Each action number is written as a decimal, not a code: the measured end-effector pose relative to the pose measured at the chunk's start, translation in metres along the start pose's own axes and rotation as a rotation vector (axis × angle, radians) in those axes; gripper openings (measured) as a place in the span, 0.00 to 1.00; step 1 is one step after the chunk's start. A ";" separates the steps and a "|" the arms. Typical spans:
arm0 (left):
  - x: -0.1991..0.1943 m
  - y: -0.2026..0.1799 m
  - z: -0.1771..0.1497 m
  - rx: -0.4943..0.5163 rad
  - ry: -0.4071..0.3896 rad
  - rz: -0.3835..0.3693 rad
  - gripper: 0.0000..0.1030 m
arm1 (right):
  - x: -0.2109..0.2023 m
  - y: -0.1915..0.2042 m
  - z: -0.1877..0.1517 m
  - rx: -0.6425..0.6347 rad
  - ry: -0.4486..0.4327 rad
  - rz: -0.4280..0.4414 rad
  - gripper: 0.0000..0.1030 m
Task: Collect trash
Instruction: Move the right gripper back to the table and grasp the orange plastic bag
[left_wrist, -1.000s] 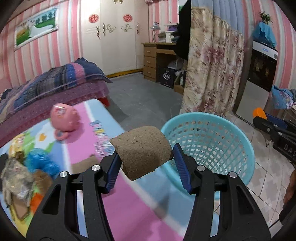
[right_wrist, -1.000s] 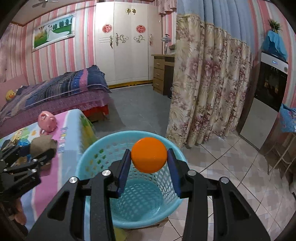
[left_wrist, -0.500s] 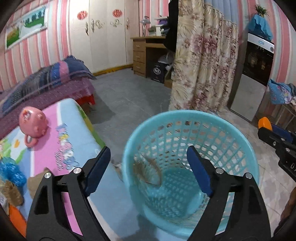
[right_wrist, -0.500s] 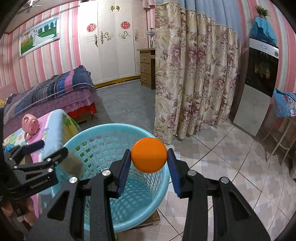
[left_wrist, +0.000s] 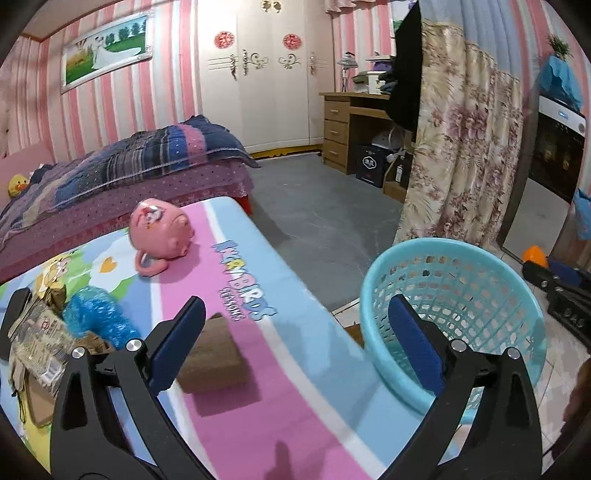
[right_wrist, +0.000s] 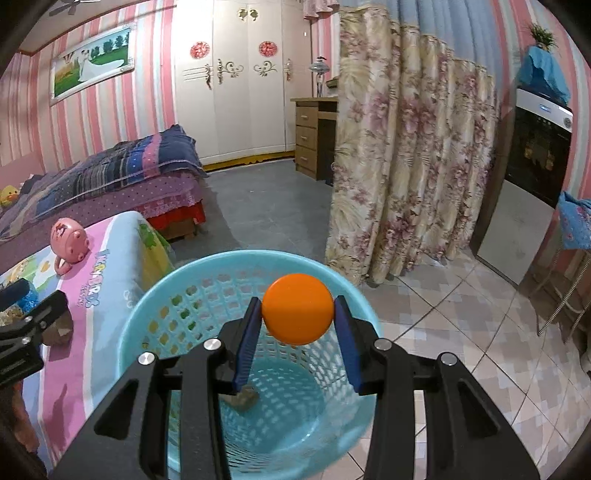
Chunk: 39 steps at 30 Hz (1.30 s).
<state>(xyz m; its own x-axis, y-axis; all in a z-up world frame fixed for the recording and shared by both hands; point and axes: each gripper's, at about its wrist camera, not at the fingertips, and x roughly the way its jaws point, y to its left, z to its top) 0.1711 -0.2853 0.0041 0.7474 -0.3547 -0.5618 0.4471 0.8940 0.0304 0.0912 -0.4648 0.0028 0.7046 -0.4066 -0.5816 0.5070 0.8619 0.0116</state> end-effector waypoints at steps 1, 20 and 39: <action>-0.002 0.003 -0.001 0.003 -0.006 0.011 0.93 | 0.003 0.002 0.000 0.000 0.004 -0.001 0.39; -0.051 0.049 -0.010 -0.022 -0.060 0.146 0.94 | -0.021 0.017 0.009 -0.012 -0.066 0.027 0.85; -0.137 0.244 -0.081 -0.298 -0.003 0.450 0.94 | -0.074 0.176 -0.018 -0.239 -0.097 0.317 0.92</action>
<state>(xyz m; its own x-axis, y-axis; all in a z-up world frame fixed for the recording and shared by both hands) 0.1384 0.0035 0.0215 0.8347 0.0810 -0.5448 -0.0762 0.9966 0.0314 0.1196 -0.2776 0.0330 0.8565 -0.1267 -0.5003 0.1359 0.9906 -0.0182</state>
